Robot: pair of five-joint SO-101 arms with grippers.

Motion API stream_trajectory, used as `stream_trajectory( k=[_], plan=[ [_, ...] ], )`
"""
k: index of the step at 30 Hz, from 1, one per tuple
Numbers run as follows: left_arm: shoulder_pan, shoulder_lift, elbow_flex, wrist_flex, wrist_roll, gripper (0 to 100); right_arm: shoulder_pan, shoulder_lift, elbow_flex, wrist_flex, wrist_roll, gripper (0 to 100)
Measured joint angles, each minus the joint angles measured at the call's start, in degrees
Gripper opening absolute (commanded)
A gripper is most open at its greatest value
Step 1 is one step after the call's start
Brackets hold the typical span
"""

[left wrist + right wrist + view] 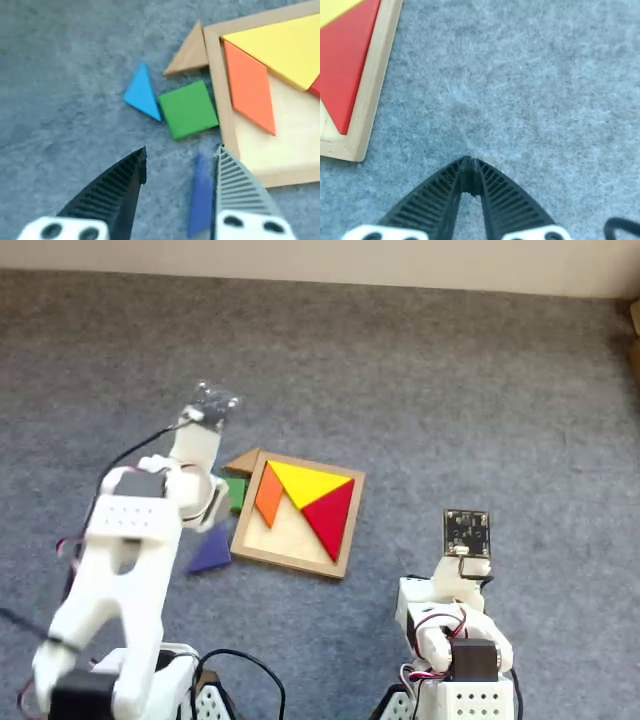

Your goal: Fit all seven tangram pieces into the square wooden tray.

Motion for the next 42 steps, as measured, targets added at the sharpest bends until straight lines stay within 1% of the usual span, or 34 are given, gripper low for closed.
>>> stream_trajectory(
  k=[3,8,12,15,18,21,26,31,42],
  plan=[
    [1.7,7.1,-3.7,-0.3,2.8,22,0.0,0.0,0.0,0.0,0.0,1.0],
    [2.0,17.0,-9.9,-0.4,4.6,22,0.0,0.0,0.0,0.0,0.0,1.0],
    [2.0,21.8,-13.7,-0.4,7.6,22,0.0,0.0,0.0,0.0,0.0,1.0],
    [2.2,24.4,-16.2,-0.4,8.0,22,0.0,0.0,0.0,0.0,0.0,1.0],
    [2.0,26.7,-18.1,-2.4,8.0,22,0.0,0.0,0.0,0.0,0.0,1.0],
    [-0.2,29.4,-20.3,-4.7,8.0,22,0.0,0.0,0.0,0.0,0.0,1.0],
    [-2.4,35.1,-23.9,-5.1,8.1,22,0.0,0.0,0.0,0.0,0.0,1.0],
    [-4.5,37.8,-25.5,-5.3,8.2,22,0.0,0.0,0.0,0.0,0.0,1.0],
    [-5.2,39.4,-25.6,-5.3,8.2,22,0.0,0.0,0.0,0.0,0.0,1.0]
  ],
)
